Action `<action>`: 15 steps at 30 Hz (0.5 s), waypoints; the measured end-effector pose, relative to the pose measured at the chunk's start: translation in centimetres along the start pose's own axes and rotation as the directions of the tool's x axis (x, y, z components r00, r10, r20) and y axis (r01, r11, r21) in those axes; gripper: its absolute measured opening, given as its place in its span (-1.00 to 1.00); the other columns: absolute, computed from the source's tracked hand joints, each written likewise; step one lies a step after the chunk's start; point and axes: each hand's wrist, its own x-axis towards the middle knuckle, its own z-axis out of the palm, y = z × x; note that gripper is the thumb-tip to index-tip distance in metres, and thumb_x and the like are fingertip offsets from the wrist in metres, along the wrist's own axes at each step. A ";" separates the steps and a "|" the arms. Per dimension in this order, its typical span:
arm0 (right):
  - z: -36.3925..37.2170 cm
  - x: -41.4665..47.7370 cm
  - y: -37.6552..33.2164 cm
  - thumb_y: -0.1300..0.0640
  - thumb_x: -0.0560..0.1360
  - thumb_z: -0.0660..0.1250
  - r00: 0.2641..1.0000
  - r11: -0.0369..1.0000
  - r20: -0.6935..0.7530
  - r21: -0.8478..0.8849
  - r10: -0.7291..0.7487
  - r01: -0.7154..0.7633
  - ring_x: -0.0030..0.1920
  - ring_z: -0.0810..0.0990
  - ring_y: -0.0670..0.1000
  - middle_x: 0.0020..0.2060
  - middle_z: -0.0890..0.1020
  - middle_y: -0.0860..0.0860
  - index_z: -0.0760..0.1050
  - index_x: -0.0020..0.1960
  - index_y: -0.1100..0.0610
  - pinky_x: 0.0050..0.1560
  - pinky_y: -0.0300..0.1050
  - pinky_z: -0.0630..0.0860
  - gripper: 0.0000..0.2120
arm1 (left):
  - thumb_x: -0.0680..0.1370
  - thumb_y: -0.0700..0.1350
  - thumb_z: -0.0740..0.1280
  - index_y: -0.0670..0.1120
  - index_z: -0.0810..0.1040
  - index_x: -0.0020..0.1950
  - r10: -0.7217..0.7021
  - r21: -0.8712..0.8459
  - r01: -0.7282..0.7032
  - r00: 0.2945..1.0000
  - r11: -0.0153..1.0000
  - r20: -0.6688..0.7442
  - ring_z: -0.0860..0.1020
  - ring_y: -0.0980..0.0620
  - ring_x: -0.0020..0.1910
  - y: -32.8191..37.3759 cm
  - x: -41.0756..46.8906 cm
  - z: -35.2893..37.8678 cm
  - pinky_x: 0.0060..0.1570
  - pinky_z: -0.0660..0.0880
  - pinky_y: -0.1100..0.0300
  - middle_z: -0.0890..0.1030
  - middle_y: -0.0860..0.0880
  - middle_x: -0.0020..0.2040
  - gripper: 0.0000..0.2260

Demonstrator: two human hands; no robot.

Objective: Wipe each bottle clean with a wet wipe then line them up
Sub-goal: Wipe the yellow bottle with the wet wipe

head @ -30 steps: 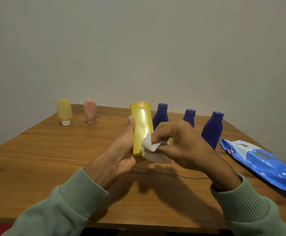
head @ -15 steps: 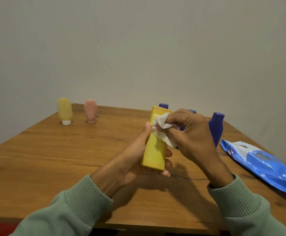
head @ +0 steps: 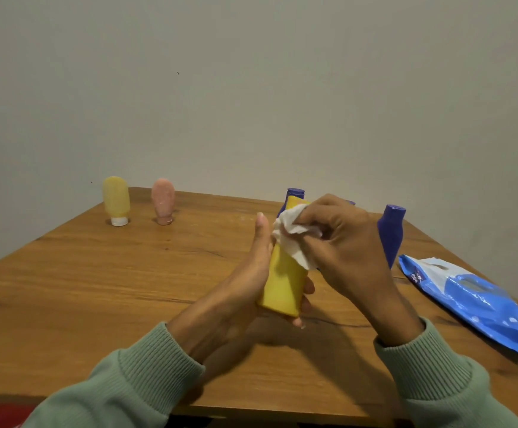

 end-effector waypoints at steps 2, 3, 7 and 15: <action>0.4 -0.3 -0.8 0.27 0.38 0.46 0.994 1.000 0.111 0.006 -0.024 0.023 -0.15 0.54 -0.16 -0.18 0.56 -0.12 0.65 -0.12 0.09 -0.18 -0.35 0.50 -0.88 | 0.45 0.49 -0.14 -0.02 0.61 0.16 0.020 -0.061 -0.023 0.999 0.998 -0.048 0.61 -0.21 -0.05 0.5 0.2 -0.3 0.02 0.53 -0.15 0.65 -0.23 0.03 -0.21; 0.6 -0.4 -1.2 0.27 0.37 0.46 0.985 0.999 0.166 0.001 -0.042 0.042 -0.15 0.54 -0.16 -0.19 0.56 -0.14 0.65 -0.12 0.10 -0.16 -0.34 0.50 -0.87 | 0.46 0.48 -0.14 -0.03 0.60 0.18 0.039 -0.108 -0.046 0.997 0.993 -0.068 0.62 -0.20 0.02 0.9 0.3 -0.4 0.07 0.52 -0.16 0.66 -0.20 0.08 -0.22; 0.3 -0.3 -1.5 0.25 0.39 0.45 0.950 0.998 0.309 -0.034 -0.044 0.058 -0.14 0.51 -0.22 -0.16 0.54 -0.16 0.66 -0.07 0.12 -0.12 -0.45 0.46 -0.87 | 0.50 0.42 -0.16 0.04 0.48 0.31 0.118 -0.198 -0.136 0.988 0.971 -0.100 0.63 -0.16 0.12 1.7 0.0 -0.6 0.07 0.58 -0.15 0.65 -0.15 0.16 -0.30; -0.5 0.6 0.2 0.30 0.38 0.46 0.998 0.999 -0.051 0.035 0.042 -0.041 -0.22 0.55 -0.16 -0.26 0.57 -0.15 0.65 -0.15 0.06 -0.29 -0.41 0.42 -0.85 | 0.47 0.47 -0.15 0.02 0.52 0.21 0.063 -0.174 -0.044 0.992 0.984 0.105 0.54 -0.16 -0.36 1.1 -0.1 -0.5 -0.39 0.54 0.03 0.54 -0.25 -0.23 -0.28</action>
